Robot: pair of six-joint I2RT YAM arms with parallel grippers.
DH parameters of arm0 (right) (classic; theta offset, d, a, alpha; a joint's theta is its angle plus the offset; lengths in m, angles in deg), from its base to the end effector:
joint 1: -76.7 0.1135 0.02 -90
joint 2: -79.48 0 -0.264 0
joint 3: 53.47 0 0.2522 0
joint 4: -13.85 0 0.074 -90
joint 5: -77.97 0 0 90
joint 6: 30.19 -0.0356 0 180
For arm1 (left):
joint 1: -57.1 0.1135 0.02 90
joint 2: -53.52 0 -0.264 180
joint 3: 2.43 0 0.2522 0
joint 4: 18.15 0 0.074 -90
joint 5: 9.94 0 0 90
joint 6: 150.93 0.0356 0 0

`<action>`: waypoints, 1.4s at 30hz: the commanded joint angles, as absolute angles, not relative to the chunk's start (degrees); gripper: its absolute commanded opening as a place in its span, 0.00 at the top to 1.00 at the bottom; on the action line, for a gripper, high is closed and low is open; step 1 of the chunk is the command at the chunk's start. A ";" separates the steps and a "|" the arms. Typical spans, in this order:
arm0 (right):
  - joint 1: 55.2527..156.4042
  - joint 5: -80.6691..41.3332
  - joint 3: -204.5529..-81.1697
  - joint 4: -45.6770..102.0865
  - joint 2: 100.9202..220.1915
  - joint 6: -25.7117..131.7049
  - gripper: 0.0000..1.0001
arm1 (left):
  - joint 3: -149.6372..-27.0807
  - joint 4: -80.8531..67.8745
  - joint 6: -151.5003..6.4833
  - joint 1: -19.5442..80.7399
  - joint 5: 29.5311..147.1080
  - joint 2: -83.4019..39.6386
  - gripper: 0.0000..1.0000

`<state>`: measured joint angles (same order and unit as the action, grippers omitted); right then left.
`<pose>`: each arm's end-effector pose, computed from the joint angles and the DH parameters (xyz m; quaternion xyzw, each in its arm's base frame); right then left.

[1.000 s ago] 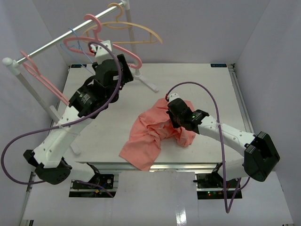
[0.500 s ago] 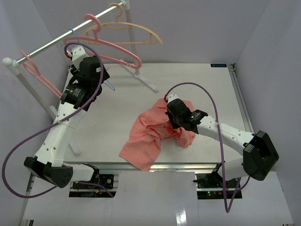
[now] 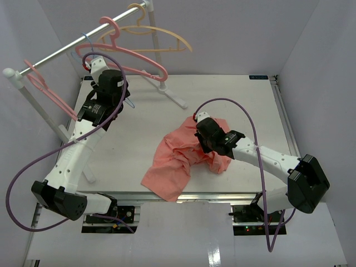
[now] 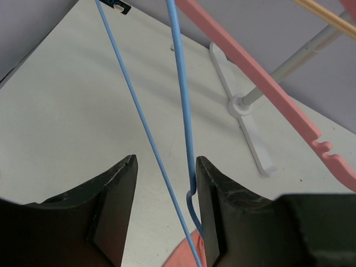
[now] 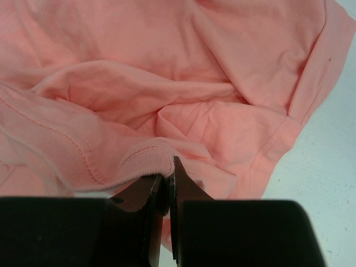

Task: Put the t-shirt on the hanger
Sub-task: Pick up the hanger from the clothesline, then place the T-shirt on the hanger.

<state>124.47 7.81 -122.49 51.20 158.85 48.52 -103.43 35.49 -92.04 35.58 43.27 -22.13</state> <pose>0.2050 0.2079 0.2482 -0.2285 0.8920 0.0354 0.3884 0.2616 -0.0802 0.4287 -0.2294 0.7982 0.0271 0.5563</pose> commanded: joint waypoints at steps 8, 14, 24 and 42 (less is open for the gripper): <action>125.13 9.33 -122.86 50.81 159.34 49.37 0.92 | -105.48 37.49 -90.38 35.83 41.57 -20.79 0.73; 125.32 9.32 -123.12 50.81 159.72 49.45 0.92 | -110.34 40.89 -88.51 35.83 40.87 -19.98 1.00; 125.44 9.59 -123.17 50.90 159.85 49.53 0.92 | -112.66 48.30 -90.06 35.83 38.13 -16.23 1.00; 125.45 9.86 -123.30 51.02 159.84 49.40 0.92 | -92.49 52.55 -89.05 35.83 49.76 -0.84 1.00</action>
<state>125.17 8.87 -122.49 51.40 159.57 48.96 -97.53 50.39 -88.15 35.62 47.18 -3.76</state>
